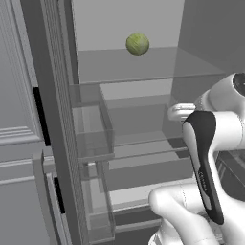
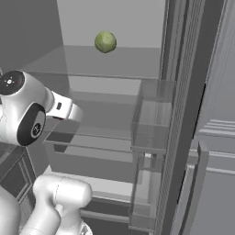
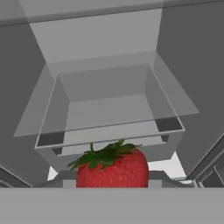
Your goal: Take the strawberry from the fridge and place it on top of the pancake, located on the dining counter.
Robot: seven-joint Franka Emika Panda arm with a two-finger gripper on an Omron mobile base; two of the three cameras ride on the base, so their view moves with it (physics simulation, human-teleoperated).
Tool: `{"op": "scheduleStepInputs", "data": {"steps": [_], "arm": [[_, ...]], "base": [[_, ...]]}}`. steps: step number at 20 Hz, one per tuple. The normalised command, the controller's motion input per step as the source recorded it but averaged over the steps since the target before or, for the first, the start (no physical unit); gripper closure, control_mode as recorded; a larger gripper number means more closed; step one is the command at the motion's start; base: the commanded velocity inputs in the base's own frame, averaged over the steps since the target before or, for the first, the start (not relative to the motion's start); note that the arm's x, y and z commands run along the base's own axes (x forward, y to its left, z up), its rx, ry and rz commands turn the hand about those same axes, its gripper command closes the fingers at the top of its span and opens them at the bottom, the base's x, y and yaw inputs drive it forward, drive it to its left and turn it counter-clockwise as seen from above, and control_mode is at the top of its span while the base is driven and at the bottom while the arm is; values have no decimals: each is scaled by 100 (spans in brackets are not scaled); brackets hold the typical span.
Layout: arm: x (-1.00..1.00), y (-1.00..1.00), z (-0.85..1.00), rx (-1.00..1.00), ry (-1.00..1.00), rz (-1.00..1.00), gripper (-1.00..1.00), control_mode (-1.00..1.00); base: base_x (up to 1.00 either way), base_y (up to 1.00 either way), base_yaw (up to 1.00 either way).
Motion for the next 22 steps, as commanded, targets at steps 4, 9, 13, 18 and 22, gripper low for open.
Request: {"op": "scheduleStepInputs", "data": {"steps": [4, 9, 13, 18, 22], "arm": [[0, 0, 0, 0, 0, 0, 100, 100], [0, 0, 0, 0, 0, 0, 100, 100], [0, 0, 0, 0, 0, 0, 100, 100], [0, 0, 0, 0, 0, 0, 100, 100], [0, 0, 0, 0, 0, 0, 100, 100]], "base": [[-88, 0, 0], [-92, 0, -1], [-98, 0, -13], [-97, -1, -36], [-60, -14, -69]]}}
